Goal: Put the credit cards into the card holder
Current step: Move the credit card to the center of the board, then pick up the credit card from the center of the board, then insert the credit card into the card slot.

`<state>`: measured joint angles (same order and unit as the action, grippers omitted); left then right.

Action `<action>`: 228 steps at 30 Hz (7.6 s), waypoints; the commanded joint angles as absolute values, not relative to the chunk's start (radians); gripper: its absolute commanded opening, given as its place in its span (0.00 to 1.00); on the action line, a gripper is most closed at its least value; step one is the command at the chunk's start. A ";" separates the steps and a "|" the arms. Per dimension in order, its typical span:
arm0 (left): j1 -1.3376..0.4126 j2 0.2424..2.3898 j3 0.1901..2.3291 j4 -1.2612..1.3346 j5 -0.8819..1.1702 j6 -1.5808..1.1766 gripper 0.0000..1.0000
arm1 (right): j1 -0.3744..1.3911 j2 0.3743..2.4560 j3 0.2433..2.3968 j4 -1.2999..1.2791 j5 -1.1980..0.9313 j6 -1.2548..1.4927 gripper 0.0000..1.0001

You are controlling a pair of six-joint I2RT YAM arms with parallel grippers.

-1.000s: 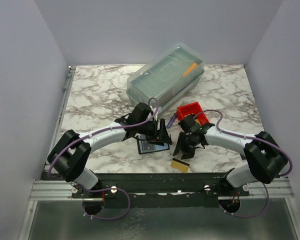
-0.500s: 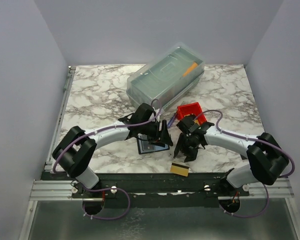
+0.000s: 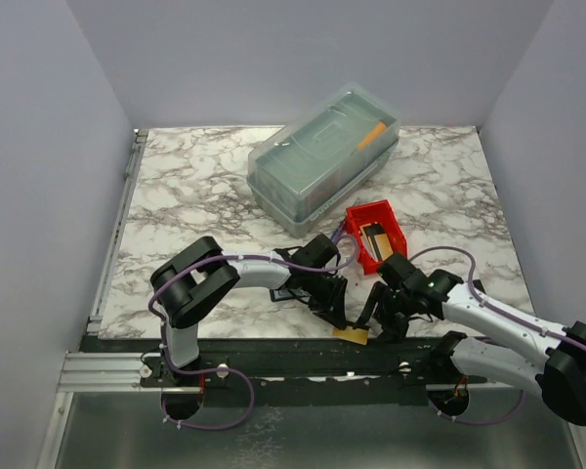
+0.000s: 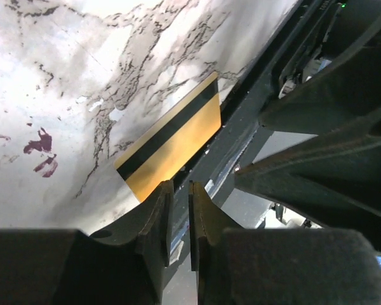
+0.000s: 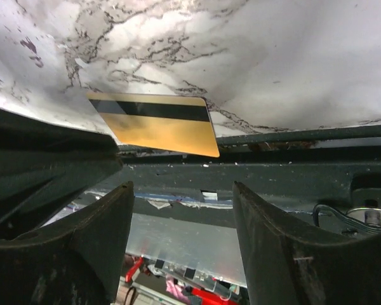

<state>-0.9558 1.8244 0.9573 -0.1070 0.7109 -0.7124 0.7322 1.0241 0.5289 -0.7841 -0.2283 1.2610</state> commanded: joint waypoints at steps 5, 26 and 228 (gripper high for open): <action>-0.971 1.870 0.984 -0.106 0.694 -0.686 0.17 | 0.738 1.070 0.469 -0.729 -0.305 1.263 0.68; -0.957 1.871 0.925 -0.127 0.572 -0.685 0.00 | 0.738 1.083 0.340 -0.430 -0.289 1.225 0.65; -0.404 1.186 0.509 0.410 0.629 -1.199 0.00 | 0.704 1.333 0.830 -0.081 -0.363 0.857 0.59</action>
<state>-0.4187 1.2640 0.5076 0.2295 0.5858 -1.1049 0.7025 1.4338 0.8349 -0.1993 -0.2562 0.8326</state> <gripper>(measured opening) 0.017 0.573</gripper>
